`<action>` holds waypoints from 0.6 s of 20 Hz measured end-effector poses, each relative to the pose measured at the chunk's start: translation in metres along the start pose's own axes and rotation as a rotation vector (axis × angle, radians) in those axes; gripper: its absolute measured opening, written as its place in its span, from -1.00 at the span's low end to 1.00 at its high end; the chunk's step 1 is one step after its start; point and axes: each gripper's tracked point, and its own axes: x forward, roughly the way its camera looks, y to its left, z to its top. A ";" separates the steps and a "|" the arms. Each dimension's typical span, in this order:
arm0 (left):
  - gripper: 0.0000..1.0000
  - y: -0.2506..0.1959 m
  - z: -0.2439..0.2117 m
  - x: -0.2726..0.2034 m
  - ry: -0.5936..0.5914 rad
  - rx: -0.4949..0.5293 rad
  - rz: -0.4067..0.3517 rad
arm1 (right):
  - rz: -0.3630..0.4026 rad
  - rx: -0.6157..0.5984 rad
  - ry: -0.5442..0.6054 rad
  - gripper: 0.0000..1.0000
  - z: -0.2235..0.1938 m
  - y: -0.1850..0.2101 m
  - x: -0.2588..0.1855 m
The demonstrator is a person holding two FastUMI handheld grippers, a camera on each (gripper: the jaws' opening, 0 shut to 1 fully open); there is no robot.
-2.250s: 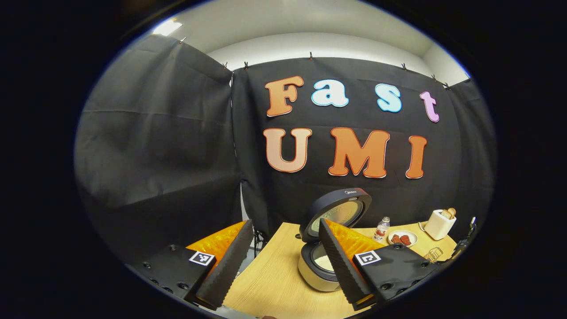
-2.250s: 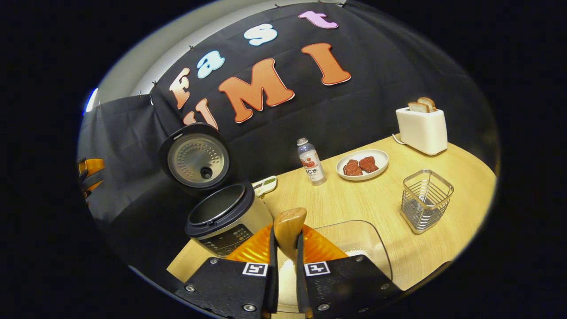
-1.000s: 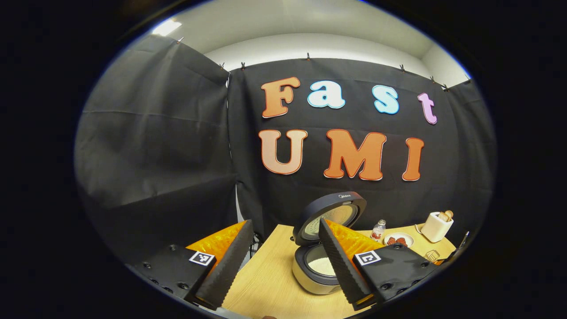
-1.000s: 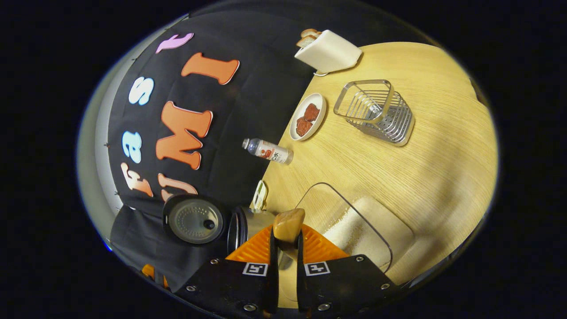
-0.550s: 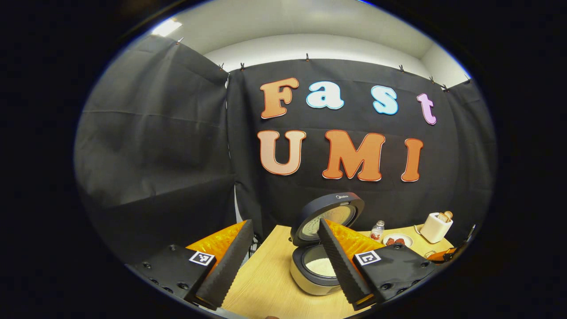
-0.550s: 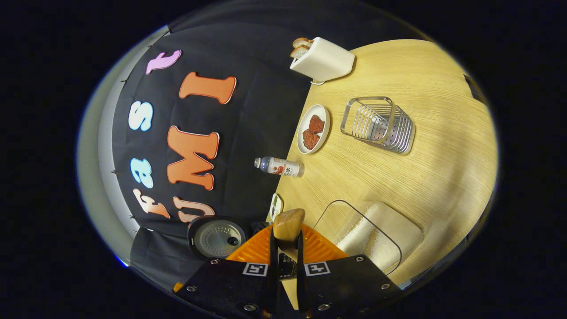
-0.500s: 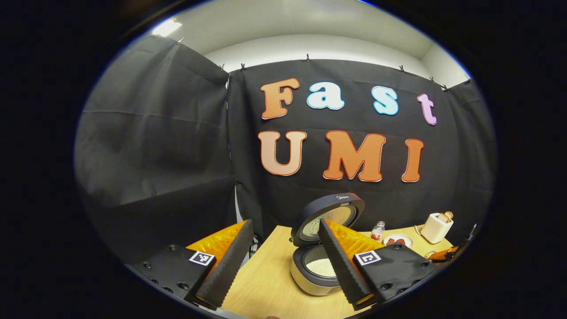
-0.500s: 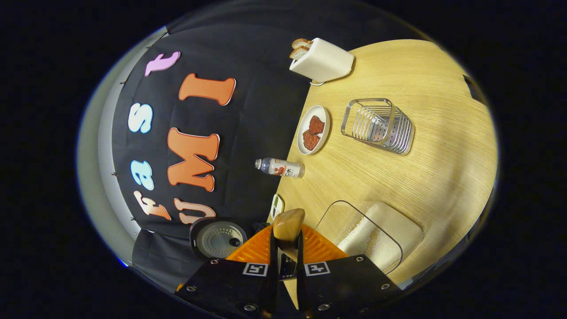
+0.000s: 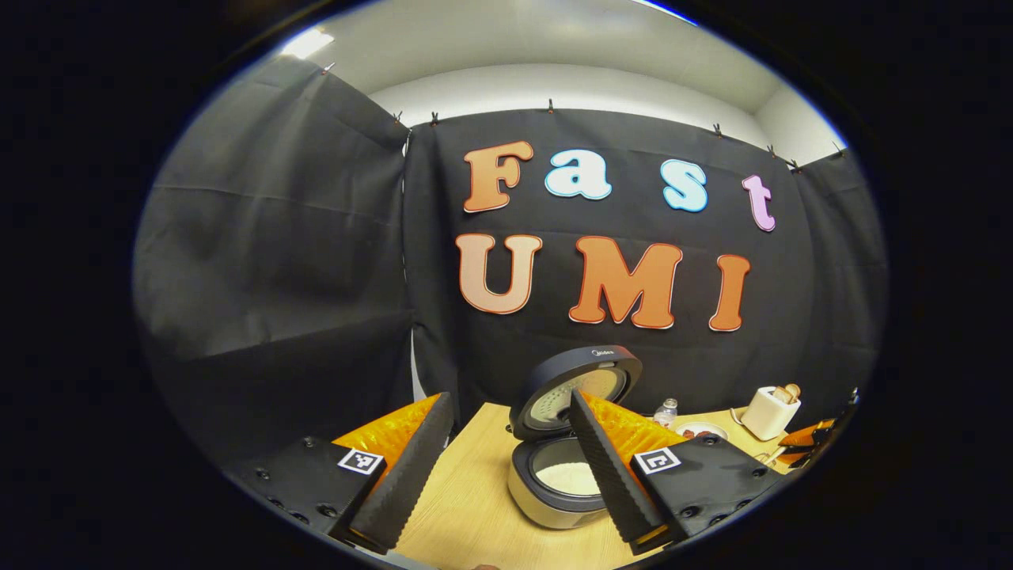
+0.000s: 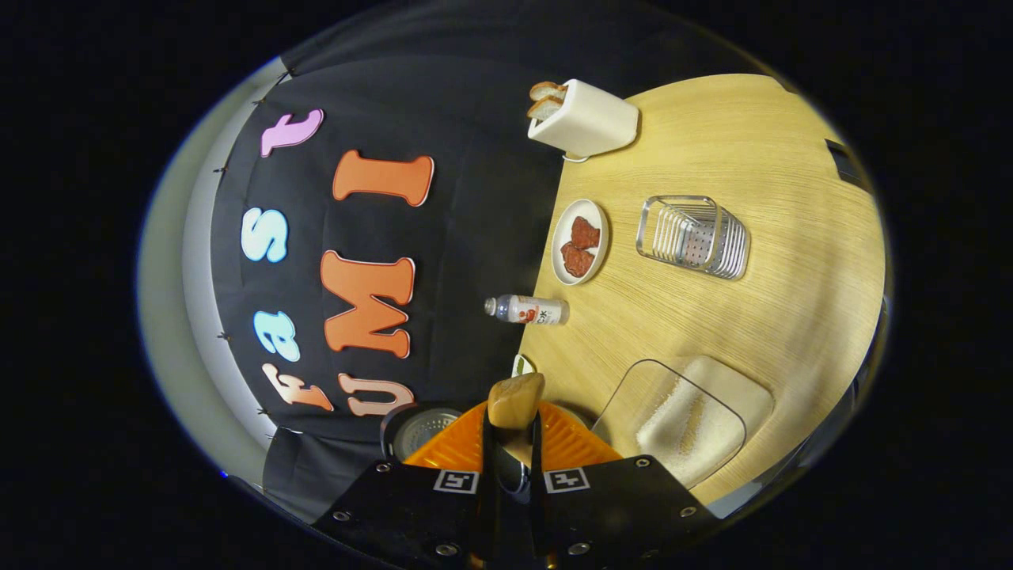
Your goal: Close the left gripper, press the button to open the rice cooker; take a wooden spoon from the chopstick holder with the right hand, scoop a spoonful of rice and pour it into the rice cooker, then put the wooden spoon back into the chopstick holder.
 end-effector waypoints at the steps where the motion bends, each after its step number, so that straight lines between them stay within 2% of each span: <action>1: 0.99 0.000 -0.001 0.000 0.000 -0.003 -0.001 | 0.006 -0.004 -0.003 -0.69 0.000 0.006 -0.001; 12: 0.99 0.008 0.001 -0.013 -0.020 0.009 -0.008 | 0.072 -0.009 0.024 -0.69 -0.001 0.083 0.019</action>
